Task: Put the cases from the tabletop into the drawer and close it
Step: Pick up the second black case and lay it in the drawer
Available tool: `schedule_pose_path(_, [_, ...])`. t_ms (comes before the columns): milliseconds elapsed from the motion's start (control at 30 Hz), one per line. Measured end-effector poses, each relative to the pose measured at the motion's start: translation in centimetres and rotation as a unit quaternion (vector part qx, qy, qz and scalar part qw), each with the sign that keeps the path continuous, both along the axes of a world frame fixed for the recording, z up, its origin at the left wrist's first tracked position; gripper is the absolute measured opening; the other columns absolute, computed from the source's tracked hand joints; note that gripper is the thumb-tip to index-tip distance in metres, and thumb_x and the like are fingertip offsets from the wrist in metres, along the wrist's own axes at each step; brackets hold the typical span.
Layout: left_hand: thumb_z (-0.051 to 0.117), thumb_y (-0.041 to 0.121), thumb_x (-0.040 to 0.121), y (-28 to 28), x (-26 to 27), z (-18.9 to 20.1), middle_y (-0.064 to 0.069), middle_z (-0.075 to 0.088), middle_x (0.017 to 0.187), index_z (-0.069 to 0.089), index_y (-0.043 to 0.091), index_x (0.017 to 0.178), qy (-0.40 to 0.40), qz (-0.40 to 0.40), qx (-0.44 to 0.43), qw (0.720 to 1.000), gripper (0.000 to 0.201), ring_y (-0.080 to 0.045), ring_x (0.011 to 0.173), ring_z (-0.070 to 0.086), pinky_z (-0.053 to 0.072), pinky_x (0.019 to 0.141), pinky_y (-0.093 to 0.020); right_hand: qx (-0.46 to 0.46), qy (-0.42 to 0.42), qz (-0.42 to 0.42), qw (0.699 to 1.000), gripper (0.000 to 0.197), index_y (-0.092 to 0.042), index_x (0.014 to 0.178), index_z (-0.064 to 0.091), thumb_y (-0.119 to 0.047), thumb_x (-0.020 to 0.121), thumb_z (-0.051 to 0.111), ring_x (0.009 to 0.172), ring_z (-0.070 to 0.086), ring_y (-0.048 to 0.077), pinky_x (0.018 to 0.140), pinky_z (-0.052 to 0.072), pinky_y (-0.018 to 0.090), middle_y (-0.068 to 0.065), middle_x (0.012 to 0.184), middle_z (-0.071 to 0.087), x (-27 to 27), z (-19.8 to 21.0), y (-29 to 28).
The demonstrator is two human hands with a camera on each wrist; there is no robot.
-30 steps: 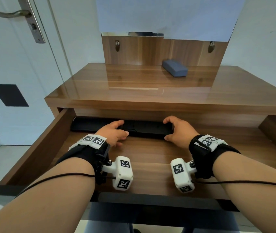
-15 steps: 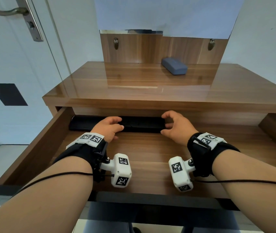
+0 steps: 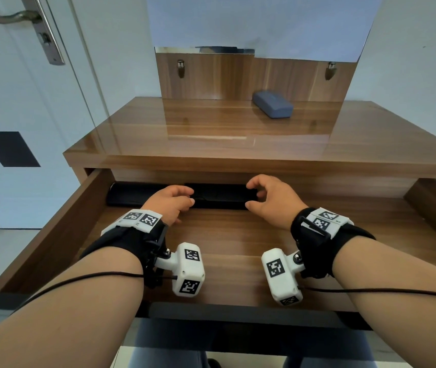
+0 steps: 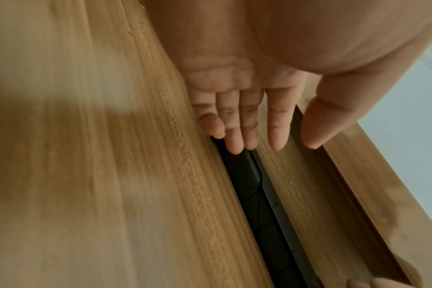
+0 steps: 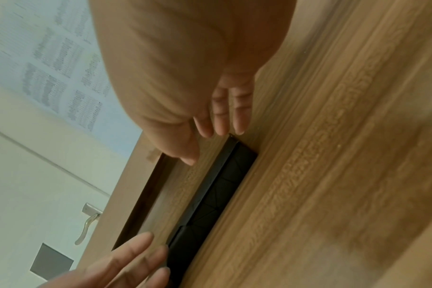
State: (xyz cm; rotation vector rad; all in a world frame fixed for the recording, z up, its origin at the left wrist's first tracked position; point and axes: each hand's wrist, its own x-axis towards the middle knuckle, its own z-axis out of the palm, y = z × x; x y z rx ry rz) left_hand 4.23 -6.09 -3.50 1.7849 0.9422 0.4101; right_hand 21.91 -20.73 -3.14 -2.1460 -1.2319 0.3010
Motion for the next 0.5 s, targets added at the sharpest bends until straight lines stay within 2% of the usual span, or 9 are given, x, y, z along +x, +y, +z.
schedule_pose_path(100, [0.052,0.016,0.088,-0.1,0.1,0.1,-0.001,0.062,0.111,0.058,0.019,0.119,-0.005,-0.006,-0.001,1.000,0.032,-0.019,0.106,0.062,0.048,0.067,-0.027,0.033,0.006,0.009,0.999,0.023,-0.025,0.105,0.056,-0.020,0.084,0.063,0.086,0.057,0.011,0.078,0.046,0.022,-0.009,0.098,0.056,0.0,0.4,-0.2])
schedule_pose_path(200, [0.052,0.015,0.089,-0.3,0.3,0.3,0.000,0.061,0.113,0.058,0.020,0.118,-0.026,-0.010,-0.001,1.000,0.030,-0.018,0.104,0.062,0.046,0.063,-0.024,0.089,0.014,0.007,0.996,0.016,-0.026,0.096,0.056,-0.017,0.084,0.063,0.078,0.058,0.010,0.071,0.045,0.015,-0.010,0.088,0.062,0.2,1.3,-0.3])
schedule_pose_path(367, [0.051,0.014,0.090,-1.0,1.4,1.2,0.004,0.061,0.105,0.059,0.026,0.102,-0.101,0.005,-0.016,0.995,0.019,-0.014,0.093,0.063,0.046,0.063,-0.024,0.149,0.015,-0.004,0.989,0.011,-0.026,0.091,0.057,-0.017,0.085,0.060,0.070,0.053,0.001,0.065,0.041,0.009,-0.016,0.077,0.056,-0.1,3.5,0.0])
schedule_pose_path(500, [0.052,0.016,0.088,-1.0,2.6,2.6,0.006,0.065,0.096,0.061,0.033,0.085,-0.140,0.017,-0.041,0.989,0.019,-0.012,0.086,0.064,0.047,0.064,-0.025,0.176,0.027,-0.013,0.984,0.011,-0.026,0.091,0.056,-0.018,0.085,0.060,0.071,0.051,0.002,0.065,0.040,0.009,-0.015,0.077,0.054,0.5,5.6,1.0])
